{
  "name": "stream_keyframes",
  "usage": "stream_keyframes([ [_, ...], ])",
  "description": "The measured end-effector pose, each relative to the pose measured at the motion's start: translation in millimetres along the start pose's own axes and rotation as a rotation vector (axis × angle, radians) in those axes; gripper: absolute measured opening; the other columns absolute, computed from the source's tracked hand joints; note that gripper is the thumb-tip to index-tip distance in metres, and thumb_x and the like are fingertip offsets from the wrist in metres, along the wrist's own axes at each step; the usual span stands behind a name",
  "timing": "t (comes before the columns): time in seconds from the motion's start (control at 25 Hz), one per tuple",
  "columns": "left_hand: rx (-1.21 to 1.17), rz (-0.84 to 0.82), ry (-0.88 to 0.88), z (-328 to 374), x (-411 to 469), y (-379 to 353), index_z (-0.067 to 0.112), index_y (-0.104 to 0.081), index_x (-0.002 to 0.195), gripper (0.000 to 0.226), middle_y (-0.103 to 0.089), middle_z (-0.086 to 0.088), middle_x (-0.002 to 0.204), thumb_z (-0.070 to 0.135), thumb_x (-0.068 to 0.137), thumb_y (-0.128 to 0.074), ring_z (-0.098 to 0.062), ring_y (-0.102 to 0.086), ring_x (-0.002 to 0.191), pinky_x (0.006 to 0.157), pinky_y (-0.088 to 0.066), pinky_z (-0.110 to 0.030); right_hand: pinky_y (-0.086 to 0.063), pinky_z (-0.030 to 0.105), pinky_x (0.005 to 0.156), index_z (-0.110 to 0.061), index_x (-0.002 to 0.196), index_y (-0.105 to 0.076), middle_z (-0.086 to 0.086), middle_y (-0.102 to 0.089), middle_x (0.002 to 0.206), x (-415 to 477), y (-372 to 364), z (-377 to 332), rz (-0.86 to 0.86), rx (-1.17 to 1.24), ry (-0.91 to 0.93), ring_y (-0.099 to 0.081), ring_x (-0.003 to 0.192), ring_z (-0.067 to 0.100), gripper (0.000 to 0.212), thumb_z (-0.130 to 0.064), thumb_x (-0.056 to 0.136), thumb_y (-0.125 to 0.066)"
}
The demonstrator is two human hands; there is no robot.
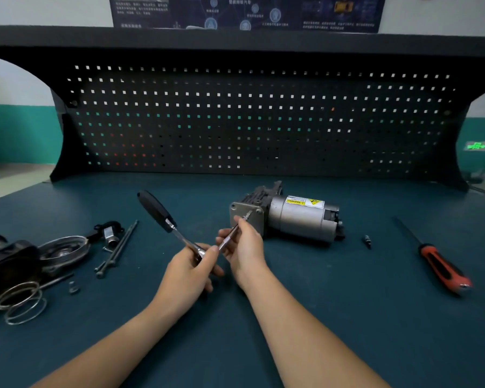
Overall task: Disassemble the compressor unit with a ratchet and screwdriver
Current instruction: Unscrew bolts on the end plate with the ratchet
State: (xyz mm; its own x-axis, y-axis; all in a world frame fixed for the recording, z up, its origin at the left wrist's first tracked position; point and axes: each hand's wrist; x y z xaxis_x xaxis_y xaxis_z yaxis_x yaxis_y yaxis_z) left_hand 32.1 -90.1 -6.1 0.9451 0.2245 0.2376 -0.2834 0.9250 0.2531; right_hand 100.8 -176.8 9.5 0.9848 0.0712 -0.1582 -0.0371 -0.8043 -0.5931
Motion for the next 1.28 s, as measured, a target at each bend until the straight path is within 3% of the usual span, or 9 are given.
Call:
stream_keyframes([
  [0.76,0.086,-0.079,0.021,-2,-1,-1,0.018,-0.057,0.083,0.021,-0.07,0.006,0.068,0.03,0.097,-0.046,-0.004,-0.048,0.041,0.044,-0.041,-0.015,-0.04,0.015,0.04,-0.015,0.078,-0.051,-0.003,-0.053,0.039,-3,5,-1,0.09,-0.059,0.086,-0.051,0.034,0.011,0.021,-0.02,0.097,-0.043],
  [0.96,0.03,-0.177,0.021,3,-4,-4,0.013,-0.055,0.087,0.019,-0.07,0.006,0.069,0.027,0.097,-0.045,-0.007,-0.049,0.043,0.046,-0.042,-0.016,-0.033,0.009,0.034,-0.014,0.074,-0.052,-0.001,-0.052,0.044,-2,9,-4,0.105,-0.123,0.12,-0.048,0.03,0.007,0.026,-0.02,0.098,-0.042],
  [1.12,-0.003,-0.121,0.032,5,-2,-6,0.012,-0.054,0.1,0.015,-0.069,0.003,0.069,0.025,0.097,-0.046,-0.007,-0.052,0.044,0.046,-0.042,-0.017,-0.038,0.016,0.041,-0.017,0.078,-0.053,-0.005,-0.055,0.041,-2,11,-7,0.044,-0.107,0.07,-0.052,0.034,0.007,0.024,-0.021,0.099,-0.041],
  [1.2,0.297,-0.08,-0.052,7,-2,0,0.016,-0.049,0.113,0.022,-0.067,0.004,0.078,0.029,0.096,-0.048,-0.011,-0.062,0.06,0.058,-0.047,-0.022,-0.037,0.019,0.043,-0.017,0.083,-0.052,-0.005,-0.058,0.042,0,10,-6,0.011,-0.095,0.053,-0.055,0.037,0.008,0.023,-0.022,0.1,-0.038],
  [1.28,0.804,-0.004,-0.332,6,-3,4,0.02,-0.049,0.123,0.033,-0.063,0.002,0.089,0.03,0.092,-0.055,-0.023,-0.065,0.074,0.062,-0.05,-0.034,-0.035,0.017,0.04,-0.015,0.084,-0.051,-0.005,-0.058,0.042,3,9,-5,0.005,-0.066,0.05,-0.055,0.036,0.007,0.023,-0.022,0.1,-0.037],
])
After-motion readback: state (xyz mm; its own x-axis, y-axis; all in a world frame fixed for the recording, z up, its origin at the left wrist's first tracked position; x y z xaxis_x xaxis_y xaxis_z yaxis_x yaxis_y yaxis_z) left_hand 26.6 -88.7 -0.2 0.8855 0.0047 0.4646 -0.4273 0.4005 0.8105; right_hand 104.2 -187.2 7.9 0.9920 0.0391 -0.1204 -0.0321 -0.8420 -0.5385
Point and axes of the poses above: each hand's wrist, its own x-axis towards the middle knuckle, its own y-axis out of the back of the hand, z = x × y
